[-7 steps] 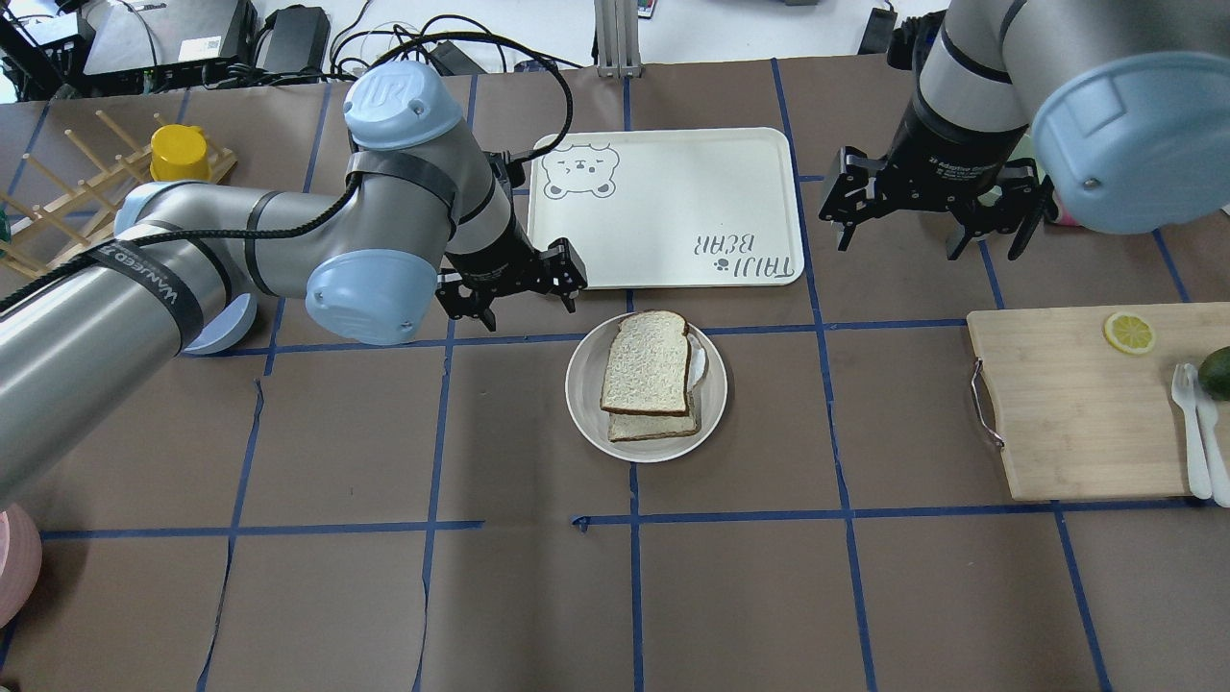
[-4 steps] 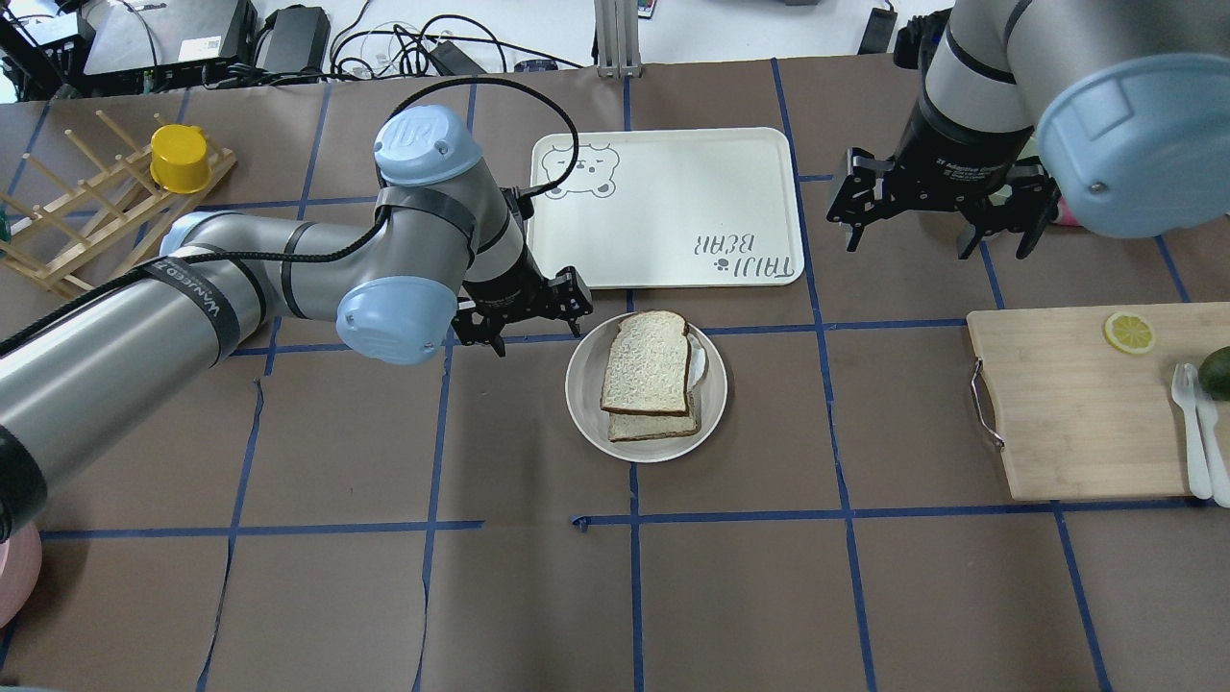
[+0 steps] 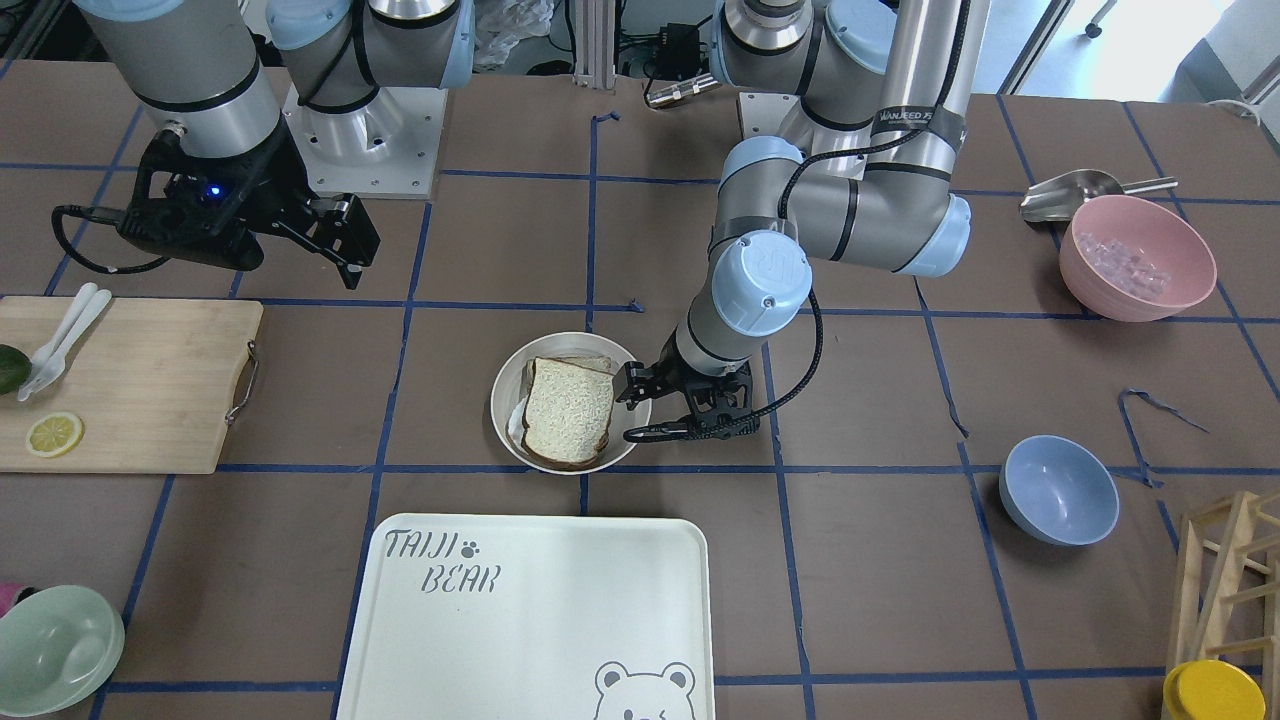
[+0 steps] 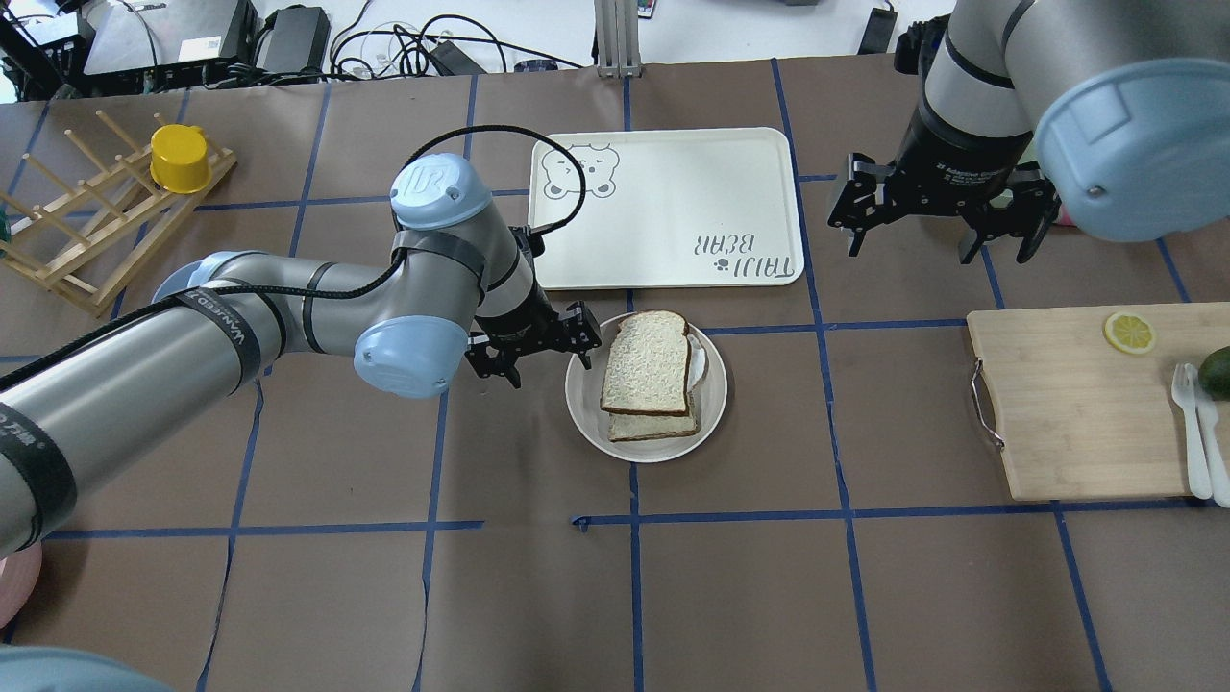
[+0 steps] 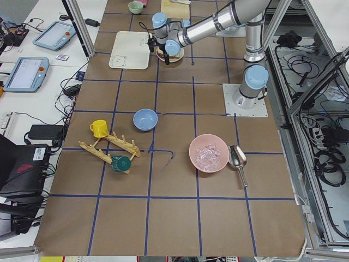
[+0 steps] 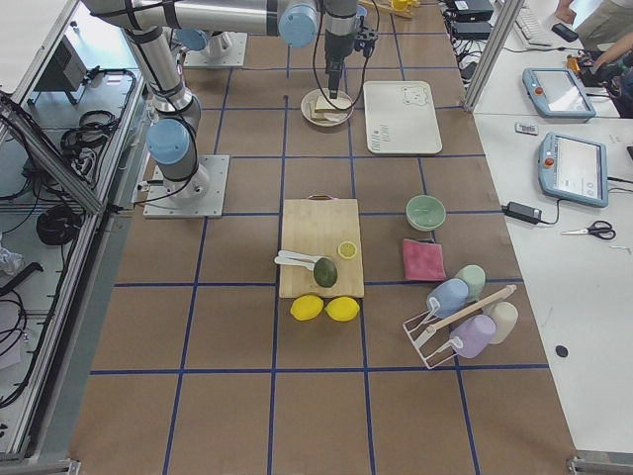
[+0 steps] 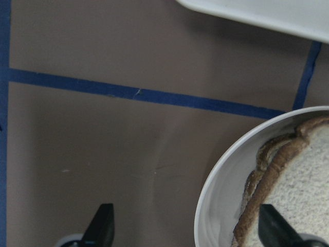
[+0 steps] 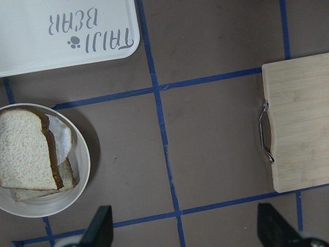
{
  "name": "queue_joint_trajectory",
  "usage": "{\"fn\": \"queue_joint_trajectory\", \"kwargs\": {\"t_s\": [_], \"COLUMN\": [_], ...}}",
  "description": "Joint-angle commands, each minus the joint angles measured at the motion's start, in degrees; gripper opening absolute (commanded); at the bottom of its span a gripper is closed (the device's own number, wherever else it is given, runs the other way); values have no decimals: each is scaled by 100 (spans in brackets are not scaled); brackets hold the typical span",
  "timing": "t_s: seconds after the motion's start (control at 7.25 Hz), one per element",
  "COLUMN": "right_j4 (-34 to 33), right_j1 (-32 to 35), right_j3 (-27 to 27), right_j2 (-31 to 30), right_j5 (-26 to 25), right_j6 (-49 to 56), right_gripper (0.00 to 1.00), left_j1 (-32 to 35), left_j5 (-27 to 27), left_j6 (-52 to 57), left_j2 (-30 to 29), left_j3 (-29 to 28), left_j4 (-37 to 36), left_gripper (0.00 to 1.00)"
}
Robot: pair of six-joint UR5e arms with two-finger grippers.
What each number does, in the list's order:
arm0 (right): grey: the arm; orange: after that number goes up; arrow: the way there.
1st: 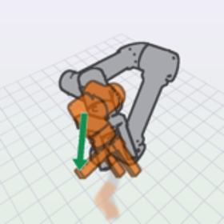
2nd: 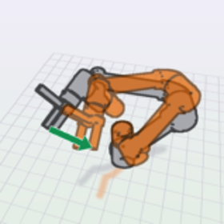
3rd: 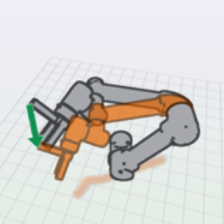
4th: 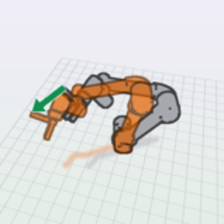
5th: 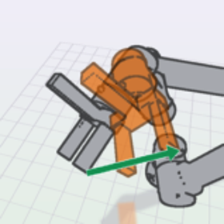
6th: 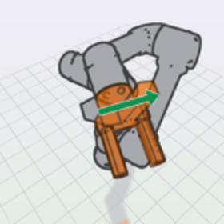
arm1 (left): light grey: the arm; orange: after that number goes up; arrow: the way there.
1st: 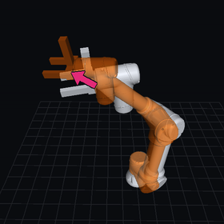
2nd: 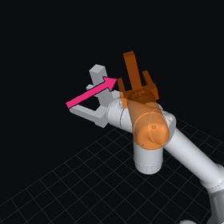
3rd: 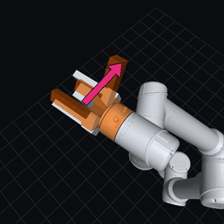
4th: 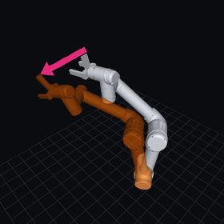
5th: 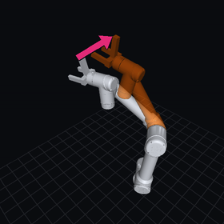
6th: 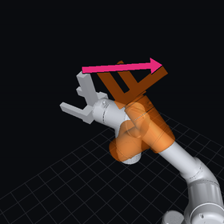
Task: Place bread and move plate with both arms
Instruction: 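Lower the left gripper and grip the white plate's rim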
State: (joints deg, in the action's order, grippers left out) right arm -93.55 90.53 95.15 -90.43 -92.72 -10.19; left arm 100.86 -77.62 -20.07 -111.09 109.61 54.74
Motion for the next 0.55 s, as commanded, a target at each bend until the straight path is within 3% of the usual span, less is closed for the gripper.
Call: {"fn": "queue_joint_trajectory", "kwargs": {"t_s": [0.0,0.14,0.41], "right_j4": [30,30,21], "right_j1": [0,0,0], "right_j3": [3,12,3], "right_j2": [-1,-1,8], "right_j5": [-10,-10,-18], "right_j6": [-9,-9,-10], "right_gripper": [100,100,100], "left_j1": [4,4,13], "left_j5": [116,124,168], "left_j6": [21,3,38], "left_j2": [-36,-62,-97], "left_j3": [113,121,122], "left_j4": [-165,-157,-156], "left_gripper": [78,67,36]}}
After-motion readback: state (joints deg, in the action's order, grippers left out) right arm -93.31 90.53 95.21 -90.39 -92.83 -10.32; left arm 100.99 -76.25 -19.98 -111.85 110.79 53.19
